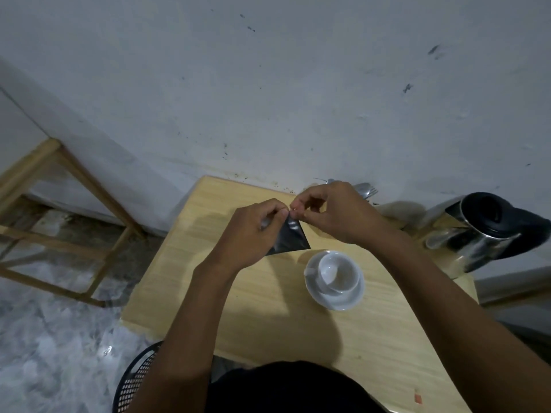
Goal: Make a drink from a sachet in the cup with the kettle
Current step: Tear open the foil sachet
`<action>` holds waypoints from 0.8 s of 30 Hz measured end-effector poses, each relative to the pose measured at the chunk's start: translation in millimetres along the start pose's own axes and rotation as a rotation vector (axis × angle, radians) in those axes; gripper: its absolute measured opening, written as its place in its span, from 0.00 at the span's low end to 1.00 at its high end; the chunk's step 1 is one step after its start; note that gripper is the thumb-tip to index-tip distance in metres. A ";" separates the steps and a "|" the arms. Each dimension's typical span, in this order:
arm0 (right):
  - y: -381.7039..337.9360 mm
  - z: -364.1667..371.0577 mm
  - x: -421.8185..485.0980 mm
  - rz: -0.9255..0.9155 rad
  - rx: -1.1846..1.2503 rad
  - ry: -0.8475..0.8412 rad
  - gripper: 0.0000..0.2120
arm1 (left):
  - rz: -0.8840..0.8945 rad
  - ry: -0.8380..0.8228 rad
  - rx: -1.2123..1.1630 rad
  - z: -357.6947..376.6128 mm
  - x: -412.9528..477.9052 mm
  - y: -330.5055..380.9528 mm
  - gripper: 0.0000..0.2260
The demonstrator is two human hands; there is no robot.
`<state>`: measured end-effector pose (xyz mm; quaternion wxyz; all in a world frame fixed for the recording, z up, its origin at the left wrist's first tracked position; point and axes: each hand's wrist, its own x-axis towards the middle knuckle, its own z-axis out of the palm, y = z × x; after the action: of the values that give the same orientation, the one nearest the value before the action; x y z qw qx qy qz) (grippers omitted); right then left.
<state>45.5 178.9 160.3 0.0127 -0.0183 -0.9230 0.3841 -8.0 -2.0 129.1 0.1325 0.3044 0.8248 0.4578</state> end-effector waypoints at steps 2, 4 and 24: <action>-3.6 -2.9 0.0 0.010 -0.012 -0.006 0.01 | 0.013 0.021 0.021 1.1 -2.0 0.5 0.09; -6.6 -4.9 -0.3 0.014 -0.023 -0.016 0.02 | 0.024 0.042 0.077 2.2 -3.7 1.1 0.09; -13.7 14.9 -13.8 -0.383 -0.221 0.212 0.05 | -0.174 0.237 -0.318 7.8 -16.4 27.6 0.10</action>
<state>58.4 158.1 159.4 0.1802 0.1154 -0.9395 0.2675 19.1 3.9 147.0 0.1202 0.1514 0.7751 0.6015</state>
